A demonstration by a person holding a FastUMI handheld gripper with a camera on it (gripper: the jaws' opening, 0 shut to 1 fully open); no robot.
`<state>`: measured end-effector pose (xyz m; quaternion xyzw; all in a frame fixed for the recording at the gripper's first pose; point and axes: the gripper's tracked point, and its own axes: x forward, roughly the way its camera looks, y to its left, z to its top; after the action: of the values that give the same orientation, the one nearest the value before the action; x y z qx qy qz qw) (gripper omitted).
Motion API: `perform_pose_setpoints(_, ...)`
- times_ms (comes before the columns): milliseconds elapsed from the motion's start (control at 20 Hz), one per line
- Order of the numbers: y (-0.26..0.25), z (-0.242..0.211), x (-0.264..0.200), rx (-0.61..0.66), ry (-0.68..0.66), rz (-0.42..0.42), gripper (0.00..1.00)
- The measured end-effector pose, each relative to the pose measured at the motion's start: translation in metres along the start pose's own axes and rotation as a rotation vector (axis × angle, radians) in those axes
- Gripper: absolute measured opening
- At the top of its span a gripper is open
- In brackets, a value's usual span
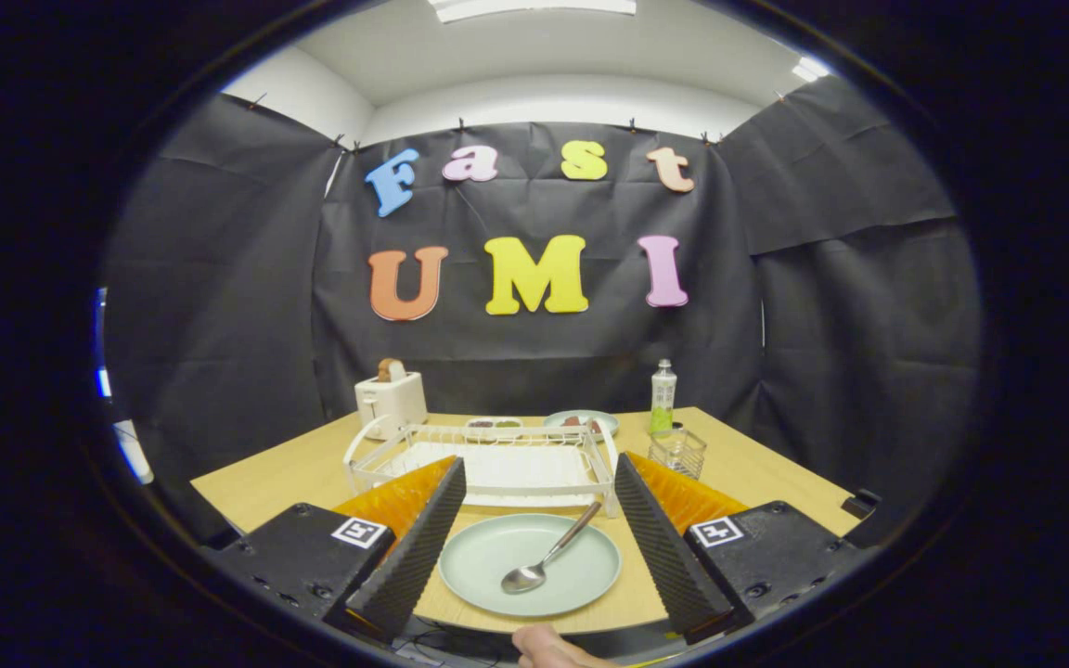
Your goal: Take the plate from the dish rack, then take the spoon from the basket and place it into the plate.
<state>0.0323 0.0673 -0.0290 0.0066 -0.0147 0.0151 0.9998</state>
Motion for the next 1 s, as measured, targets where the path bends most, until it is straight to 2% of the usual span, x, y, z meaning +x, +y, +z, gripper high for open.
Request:
perform_pose_setpoints(450,-0.016,-0.002,0.004,0.011,-0.005,-0.044,1.00)
perform_pose_setpoints(1000,-0.009,0.000,0.000,-0.011,-0.016,-0.015,1.00)
